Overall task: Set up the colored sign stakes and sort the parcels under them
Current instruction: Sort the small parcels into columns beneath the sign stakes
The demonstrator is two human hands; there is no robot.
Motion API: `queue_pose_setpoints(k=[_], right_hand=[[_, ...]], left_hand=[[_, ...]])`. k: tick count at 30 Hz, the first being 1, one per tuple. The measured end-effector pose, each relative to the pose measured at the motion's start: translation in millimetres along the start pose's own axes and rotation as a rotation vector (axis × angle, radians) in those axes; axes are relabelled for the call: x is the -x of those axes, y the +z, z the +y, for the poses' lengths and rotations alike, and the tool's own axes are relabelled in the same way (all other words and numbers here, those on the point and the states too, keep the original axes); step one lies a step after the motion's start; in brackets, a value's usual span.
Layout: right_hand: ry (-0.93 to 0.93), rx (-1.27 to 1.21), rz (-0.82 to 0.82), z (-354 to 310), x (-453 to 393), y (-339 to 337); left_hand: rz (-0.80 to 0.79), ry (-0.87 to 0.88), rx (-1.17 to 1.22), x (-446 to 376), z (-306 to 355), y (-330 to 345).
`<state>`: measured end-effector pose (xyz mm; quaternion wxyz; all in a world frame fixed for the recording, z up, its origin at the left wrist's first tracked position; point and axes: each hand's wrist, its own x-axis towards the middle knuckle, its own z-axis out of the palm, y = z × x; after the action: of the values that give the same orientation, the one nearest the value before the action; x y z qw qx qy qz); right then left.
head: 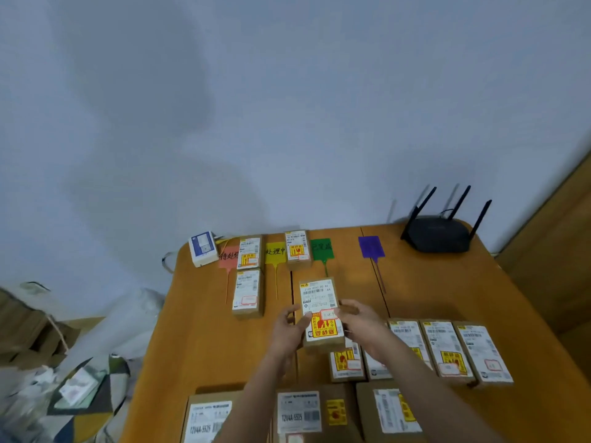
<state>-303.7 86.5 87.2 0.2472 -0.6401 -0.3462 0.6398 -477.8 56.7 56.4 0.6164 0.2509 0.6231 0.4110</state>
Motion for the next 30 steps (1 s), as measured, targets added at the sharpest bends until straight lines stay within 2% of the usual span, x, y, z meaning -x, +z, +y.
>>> queue_pose_setpoints(k=[3,6,11,16,23,30], right_hand=[[0.007,0.034,0.077,3,-13,31],[0.021,0.1,0.137,-5,-27,56],[0.06,0.149,0.094,-15,-80,75],[0.139,0.159,0.041,-23,-139,81],[0.156,0.172,0.045,-30,-214,79],[0.185,0.208,0.04,-21,-237,78]], left_hand=[[0.013,0.015,-0.13,-16,2,-18],[0.018,-0.017,-0.135,-39,3,-26],[0.046,-0.098,-0.109,-86,9,-27],[0.005,-0.201,-0.117,-144,11,-28],[-0.025,-0.226,-0.152,-205,16,-22],[-0.047,-0.257,-0.224,-221,10,-24]])
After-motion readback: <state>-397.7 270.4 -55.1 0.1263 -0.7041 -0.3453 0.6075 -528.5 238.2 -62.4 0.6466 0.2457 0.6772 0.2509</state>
